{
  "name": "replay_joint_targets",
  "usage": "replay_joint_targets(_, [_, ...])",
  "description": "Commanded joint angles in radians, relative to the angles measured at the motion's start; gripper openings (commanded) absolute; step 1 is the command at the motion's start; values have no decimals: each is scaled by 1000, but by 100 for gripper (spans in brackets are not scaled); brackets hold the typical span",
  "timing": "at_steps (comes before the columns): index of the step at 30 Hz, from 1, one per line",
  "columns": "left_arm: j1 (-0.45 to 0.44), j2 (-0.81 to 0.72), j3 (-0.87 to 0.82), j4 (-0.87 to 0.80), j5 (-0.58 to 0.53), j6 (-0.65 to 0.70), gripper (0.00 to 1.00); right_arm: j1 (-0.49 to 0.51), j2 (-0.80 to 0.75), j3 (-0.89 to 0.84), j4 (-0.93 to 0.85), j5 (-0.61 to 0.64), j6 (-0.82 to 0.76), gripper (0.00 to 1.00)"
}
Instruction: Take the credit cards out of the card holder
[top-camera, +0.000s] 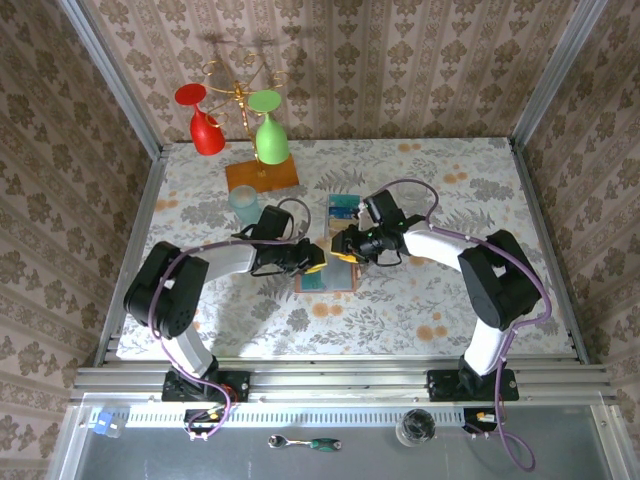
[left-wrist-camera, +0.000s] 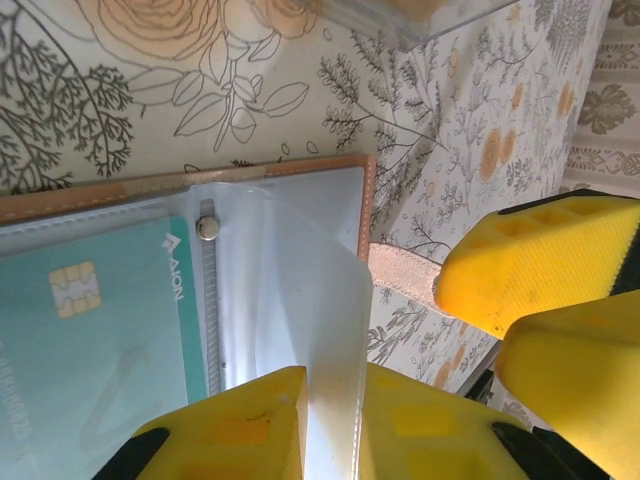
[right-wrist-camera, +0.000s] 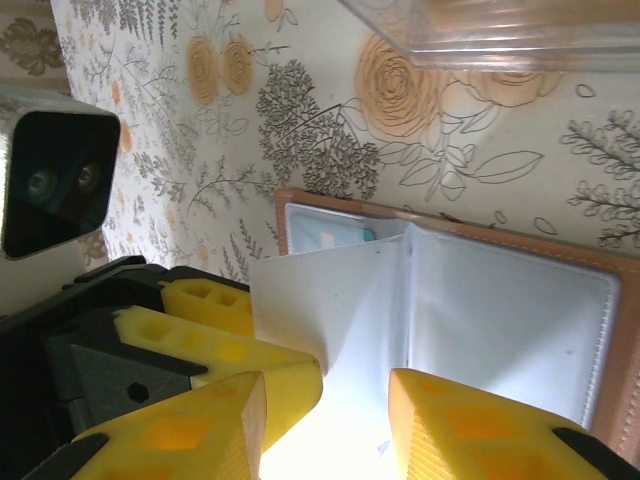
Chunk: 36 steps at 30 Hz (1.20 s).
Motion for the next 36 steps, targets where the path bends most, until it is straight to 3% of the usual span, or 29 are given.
replay_joint_targets(1, [-19,30,32,11,19,-24,19,-6,-39,-16,-30,18,-19,38])
replay_joint_targets(10, [-64,103,78,56,31,-53,18,-19,-56,-20,-50,31,-28,38])
replay_joint_targets(21, [-77,115,126,59,50,-57,35,-31,-83,2,-107,56,-55,38])
replay_joint_targets(36, [-23,63,114,48,60,-34,36,-28,-85,20,-146,65,-61,38])
